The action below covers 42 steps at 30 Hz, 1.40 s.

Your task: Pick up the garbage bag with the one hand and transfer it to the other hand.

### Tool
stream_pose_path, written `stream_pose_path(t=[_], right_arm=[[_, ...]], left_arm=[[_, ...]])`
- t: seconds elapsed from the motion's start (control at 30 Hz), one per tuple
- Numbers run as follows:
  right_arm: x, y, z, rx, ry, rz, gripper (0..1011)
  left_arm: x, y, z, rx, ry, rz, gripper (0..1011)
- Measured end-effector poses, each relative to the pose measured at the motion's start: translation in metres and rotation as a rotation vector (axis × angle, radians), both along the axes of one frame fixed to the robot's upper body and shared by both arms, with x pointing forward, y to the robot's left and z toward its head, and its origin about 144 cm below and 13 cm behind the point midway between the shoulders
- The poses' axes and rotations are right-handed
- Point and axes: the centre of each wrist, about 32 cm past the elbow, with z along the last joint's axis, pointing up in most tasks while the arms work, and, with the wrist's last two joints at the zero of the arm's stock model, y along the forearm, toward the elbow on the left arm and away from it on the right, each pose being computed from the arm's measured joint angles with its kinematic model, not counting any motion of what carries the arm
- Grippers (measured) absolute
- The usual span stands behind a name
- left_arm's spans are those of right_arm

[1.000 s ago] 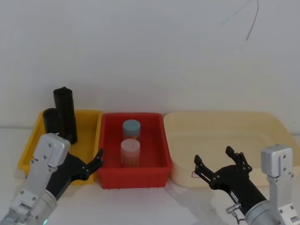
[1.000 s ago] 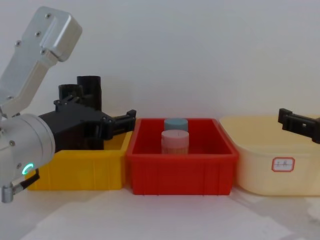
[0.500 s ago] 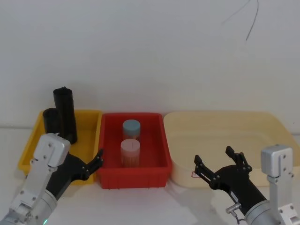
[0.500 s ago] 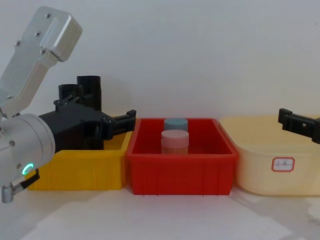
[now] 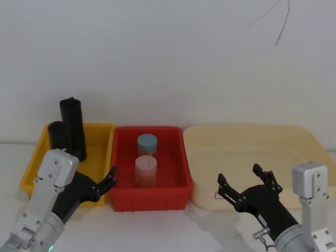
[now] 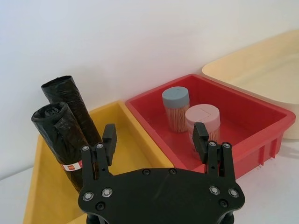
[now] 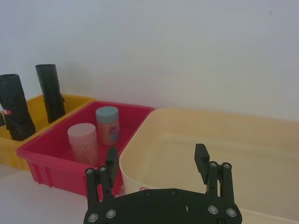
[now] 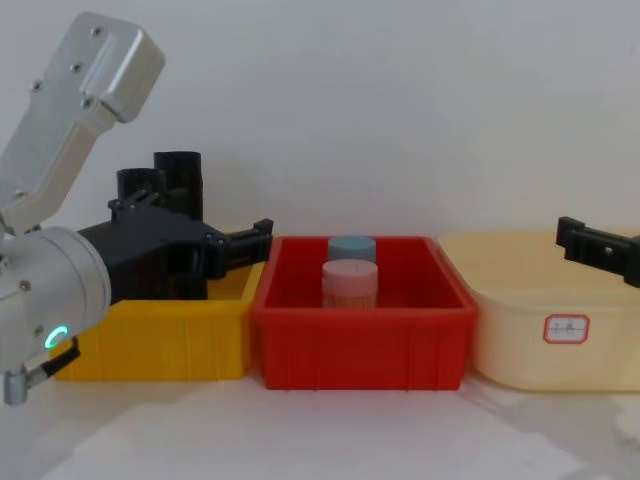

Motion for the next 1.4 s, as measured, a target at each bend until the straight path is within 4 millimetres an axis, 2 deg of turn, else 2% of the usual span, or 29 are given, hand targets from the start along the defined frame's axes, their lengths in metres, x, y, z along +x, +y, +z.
stream_pose_path(t=[0.37,0.77,0.97,1.4], right_arm=[[0.000,0.000,0.000,0.000,0.000,0.000,1000],[0.000,0.000,0.000,0.000,0.000,0.000,999],[0.000,0.000,0.000,0.000,0.000,0.000,1000],[0.000,0.000,0.000,0.000,0.000,0.000,1000]], left_arm=[[-0.002,0.008,0.007,-0.011,0.007,-0.018,999],[-0.002,0.042,0.020,-0.030,0.034,0.005,999],[0.005,0.056,0.025,-0.043,0.057,0.019,999],[0.022,0.068,0.028,-0.058,0.110,0.035,999]])
